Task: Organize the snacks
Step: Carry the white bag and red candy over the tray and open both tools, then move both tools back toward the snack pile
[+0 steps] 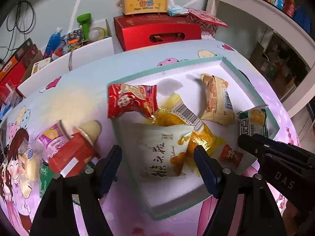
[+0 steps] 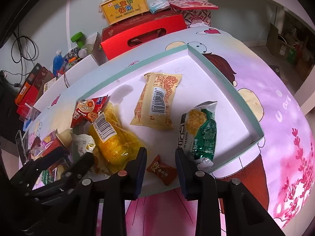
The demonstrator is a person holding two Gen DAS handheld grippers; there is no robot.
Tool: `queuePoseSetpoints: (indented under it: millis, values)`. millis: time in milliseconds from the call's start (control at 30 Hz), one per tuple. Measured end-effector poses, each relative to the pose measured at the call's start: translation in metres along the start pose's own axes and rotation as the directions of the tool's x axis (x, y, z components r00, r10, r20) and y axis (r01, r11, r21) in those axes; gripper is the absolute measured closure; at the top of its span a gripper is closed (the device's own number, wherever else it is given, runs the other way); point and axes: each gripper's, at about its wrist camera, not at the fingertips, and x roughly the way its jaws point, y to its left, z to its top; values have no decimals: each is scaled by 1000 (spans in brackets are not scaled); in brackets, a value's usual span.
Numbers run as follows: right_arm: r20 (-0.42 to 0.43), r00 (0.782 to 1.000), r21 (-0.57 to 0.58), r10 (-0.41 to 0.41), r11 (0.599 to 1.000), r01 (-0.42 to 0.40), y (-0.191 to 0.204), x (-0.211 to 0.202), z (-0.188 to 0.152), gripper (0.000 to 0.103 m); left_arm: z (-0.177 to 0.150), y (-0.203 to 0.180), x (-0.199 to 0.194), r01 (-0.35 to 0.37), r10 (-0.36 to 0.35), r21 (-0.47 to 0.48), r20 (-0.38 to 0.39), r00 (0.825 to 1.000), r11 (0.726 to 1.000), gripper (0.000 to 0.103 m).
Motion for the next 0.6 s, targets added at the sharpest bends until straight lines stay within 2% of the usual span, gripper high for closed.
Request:
queuePoseSetpoints:
  millis: [100, 133, 167, 200, 233, 333, 400, 467, 600]
  values:
    - [-5, 1000, -13, -5, 1000, 5, 3, 1, -1, 69, 0, 10, -6, -8, 9, -35, 9, 1000, 999, 25]
    - [-7, 1000, -18, -7, 1000, 7, 4, 2, -1, 61, 0, 16, -8, -15, 15, -56, 12, 1000, 998, 22]
    - [-7, 1000, -21, -9, 1000, 9, 5, 3, -1, 39, 0, 21, -9, -21, 22, -71, 14, 1000, 997, 14]
    - [-2, 1000, -22, -11, 1000, 11, 6, 3, -1, 29, 0, 27, -9, -32, 34, -92, 19, 999, 995, 8]
    - [4, 1000, -22, -14, 1000, 14, 7, 2, -1, 20, -1, 34, -10, -46, 50, -118, 26, 998, 992, 8]
    - [11, 1000, -34, -11, 999, 11, 11, 2, -1, 19, -4, 51, -11, -78, 84, -175, 31, 996, 981, 7]
    - [7, 1000, -44, -13, 999, 13, 14, 4, -1, 12, -6, 61, -12, -86, 95, -210, 32, 995, 974, 5]
    - [8, 1000, -60, -17, 998, 17, 17, 5, -2, 1, -9, 70, -13, -89, 100, -240, 33, 994, 967, 4]
    - [27, 1000, -89, -6, 996, 8, 25, 2, -3, 0, -14, 78, -18, -98, 112, -261, 39, 993, 960, 4]
